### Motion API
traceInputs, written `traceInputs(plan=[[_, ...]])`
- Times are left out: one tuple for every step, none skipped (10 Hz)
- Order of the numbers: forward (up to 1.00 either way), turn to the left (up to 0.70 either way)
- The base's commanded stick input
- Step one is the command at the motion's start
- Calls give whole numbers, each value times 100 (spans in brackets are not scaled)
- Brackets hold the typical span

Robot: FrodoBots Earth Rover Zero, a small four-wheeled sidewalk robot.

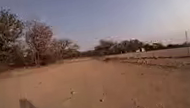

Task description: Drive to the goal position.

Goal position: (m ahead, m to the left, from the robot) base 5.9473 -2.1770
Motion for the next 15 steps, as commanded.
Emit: traceInputs(plan=[[70, 0], [70, 0], [70, 0], [70, 0], [70, 0], [70, 0], [70, 0], [70, 0], [70, 0], [70, 0], [70, 0], [70, 0], [70, 0], [70, 0], [70, 0]])
